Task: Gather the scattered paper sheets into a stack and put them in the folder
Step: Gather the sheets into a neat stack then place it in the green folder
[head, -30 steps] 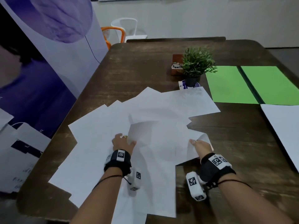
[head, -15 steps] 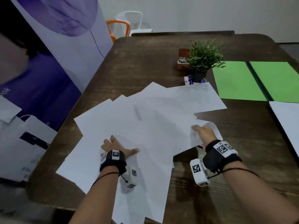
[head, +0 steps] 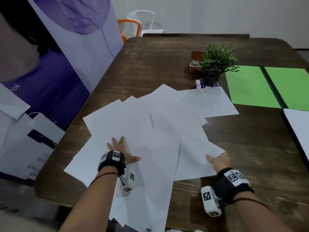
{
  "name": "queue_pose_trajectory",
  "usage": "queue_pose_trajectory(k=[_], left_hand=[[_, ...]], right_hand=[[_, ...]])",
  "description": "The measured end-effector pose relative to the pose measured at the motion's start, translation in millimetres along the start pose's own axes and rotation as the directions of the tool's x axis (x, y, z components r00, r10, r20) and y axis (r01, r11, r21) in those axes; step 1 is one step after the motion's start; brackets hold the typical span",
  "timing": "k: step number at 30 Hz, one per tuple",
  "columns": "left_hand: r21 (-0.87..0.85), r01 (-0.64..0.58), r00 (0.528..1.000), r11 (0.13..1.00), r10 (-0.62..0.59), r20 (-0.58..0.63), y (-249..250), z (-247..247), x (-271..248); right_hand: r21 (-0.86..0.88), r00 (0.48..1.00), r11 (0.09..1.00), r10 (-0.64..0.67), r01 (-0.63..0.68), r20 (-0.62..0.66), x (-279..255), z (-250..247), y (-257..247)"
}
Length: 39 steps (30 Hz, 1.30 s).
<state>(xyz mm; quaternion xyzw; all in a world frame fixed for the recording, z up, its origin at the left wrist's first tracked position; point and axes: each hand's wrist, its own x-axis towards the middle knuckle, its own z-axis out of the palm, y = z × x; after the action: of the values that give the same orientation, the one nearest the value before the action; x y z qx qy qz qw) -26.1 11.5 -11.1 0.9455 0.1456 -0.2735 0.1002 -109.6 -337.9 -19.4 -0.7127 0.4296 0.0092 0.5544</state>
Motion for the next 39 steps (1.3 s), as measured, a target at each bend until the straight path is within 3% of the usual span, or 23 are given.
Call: queue_pose_trajectory(k=[2,6,10,13,15,17,19,22,27,32,36,39], left_hand=[[0.009,-0.019,0.999,1.000,0.019,0.031,-2,4,2],[0.005,-0.043,0.999,0.999,0.043,-0.015,-4,4,0],[-0.003,-0.014,0.986,1.000,0.013,-0.166,4,1,-8],[-0.068,0.051,0.984,0.996,-0.061,-0.168,12,0,-12],[-0.122,0.028,0.984,0.992,-0.048,-0.169,11,2,-10],[-0.102,-0.021,0.984,0.995,0.003,-0.176,9,1,-8],[-0.016,-0.047,0.984,0.999,0.044,-0.172,6,-3,-4],[0.034,-0.055,0.983,0.998,0.060,-0.175,3,-5,0],[-0.055,-0.004,0.982,0.998,-0.006,-0.187,1,-11,3],[-0.161,0.026,0.987,0.987,-0.051,-0.151,-4,-22,6],[-0.166,-0.029,0.996,0.986,0.015,-0.083,-5,-28,15],[-0.378,-0.031,0.999,0.925,0.023,-0.026,-5,-26,18]], right_hand=[[0.007,0.995,0.996,-0.090,0.090,-0.045,-8,2,-17],[0.139,0.957,0.951,-0.286,0.277,0.050,-24,15,-80],[0.309,0.825,0.844,-0.515,0.439,0.232,-53,32,-158],[0.490,0.728,0.742,-0.629,0.457,0.273,-70,37,-186],[0.498,0.742,0.729,-0.632,0.470,0.225,-71,35,-184],[0.378,0.830,0.810,-0.535,0.449,0.159,-59,32,-160],[0.197,0.920,0.915,-0.377,0.352,0.109,-36,28,-123],[0.057,0.981,0.984,-0.171,0.166,0.087,-3,30,-68],[-0.067,0.998,0.997,0.052,-0.050,0.030,14,28,-18],[-0.085,0.998,0.995,0.052,-0.055,-0.032,18,14,-13],[-0.019,0.995,0.998,0.054,-0.053,0.084,12,11,-12],[-0.018,0.997,1.000,-0.003,0.005,0.080,10,16,-16]])
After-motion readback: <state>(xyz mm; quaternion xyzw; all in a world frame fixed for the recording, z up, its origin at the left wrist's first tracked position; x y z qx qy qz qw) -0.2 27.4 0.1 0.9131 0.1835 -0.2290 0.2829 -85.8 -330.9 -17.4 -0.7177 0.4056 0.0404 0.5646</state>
